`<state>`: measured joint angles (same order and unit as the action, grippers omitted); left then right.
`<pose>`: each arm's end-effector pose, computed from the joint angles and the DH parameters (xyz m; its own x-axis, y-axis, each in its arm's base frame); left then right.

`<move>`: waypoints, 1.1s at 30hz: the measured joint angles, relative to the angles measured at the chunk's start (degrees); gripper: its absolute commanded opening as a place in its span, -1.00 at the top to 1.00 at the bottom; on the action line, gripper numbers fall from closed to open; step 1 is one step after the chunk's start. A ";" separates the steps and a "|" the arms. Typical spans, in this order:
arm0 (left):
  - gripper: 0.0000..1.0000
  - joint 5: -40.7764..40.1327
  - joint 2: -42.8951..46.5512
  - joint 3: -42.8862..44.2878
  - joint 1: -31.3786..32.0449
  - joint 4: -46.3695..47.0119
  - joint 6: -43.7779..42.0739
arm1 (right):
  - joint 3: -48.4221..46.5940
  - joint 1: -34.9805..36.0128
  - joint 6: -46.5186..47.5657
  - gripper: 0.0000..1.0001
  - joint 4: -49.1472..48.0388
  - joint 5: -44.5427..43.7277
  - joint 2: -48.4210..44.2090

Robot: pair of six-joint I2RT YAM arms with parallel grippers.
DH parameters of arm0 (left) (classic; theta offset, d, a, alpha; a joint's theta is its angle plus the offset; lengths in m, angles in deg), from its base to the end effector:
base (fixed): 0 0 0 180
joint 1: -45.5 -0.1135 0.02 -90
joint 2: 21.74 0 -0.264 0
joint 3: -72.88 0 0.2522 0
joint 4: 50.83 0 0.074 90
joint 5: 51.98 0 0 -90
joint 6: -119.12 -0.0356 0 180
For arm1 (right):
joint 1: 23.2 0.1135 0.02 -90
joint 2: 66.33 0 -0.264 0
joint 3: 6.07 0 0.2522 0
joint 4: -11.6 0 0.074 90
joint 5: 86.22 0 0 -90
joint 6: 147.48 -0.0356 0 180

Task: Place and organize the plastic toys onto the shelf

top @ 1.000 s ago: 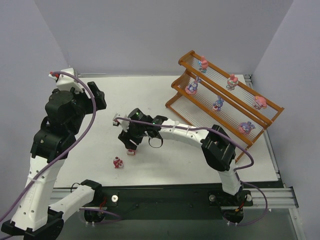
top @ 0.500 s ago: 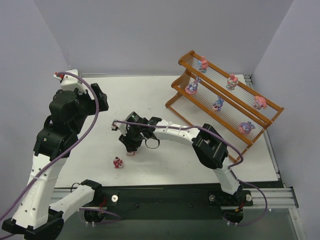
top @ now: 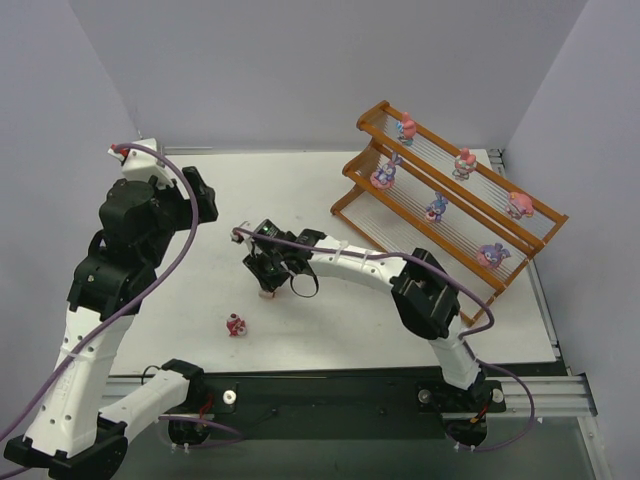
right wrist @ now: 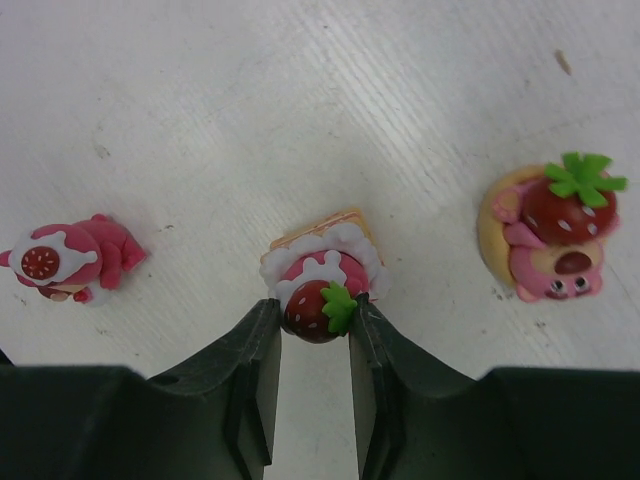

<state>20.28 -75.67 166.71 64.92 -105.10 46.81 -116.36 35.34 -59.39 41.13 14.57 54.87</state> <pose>0.1569 -0.0438 0.4619 -0.2346 -0.2242 -0.9459 -0.0346 0.9744 -0.2223 0.2487 0.4192 0.2209 -0.3688 -0.5400 -0.7566 -0.9005 0.4094 0.1467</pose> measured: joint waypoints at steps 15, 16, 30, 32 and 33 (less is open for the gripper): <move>-0.95 1.29 -0.24 -1.03 0.11 0.39 1.01 | 4.37 -7.39 -31.36 1.00 7.34 -22.60 -17.62; -0.95 1.38 -0.24 -1.11 0.17 0.46 1.16 | 4.61 -8.17 -33.16 1.00 8.22 -24.81 -17.62; -0.95 3.43 -0.24 -4.48 1.88 0.90 2.62 | 14.95 -13.22 -60.59 1.00 17.81 -41.38 -18.56; -0.95 3.67 -0.26 -4.81 2.29 0.94 2.71 | 17.27 -15.32 -63.91 1.00 18.45 -41.86 -19.78; -0.95 3.78 -0.26 -4.90 2.45 0.98 2.73 | 18.10 -16.22 -64.94 1.00 18.88 -42.12 -20.35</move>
<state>24.06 -75.93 161.81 67.37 -104.12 49.55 -98.27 19.13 -124.33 60.01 -27.55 34.52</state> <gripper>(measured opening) 0.974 0.293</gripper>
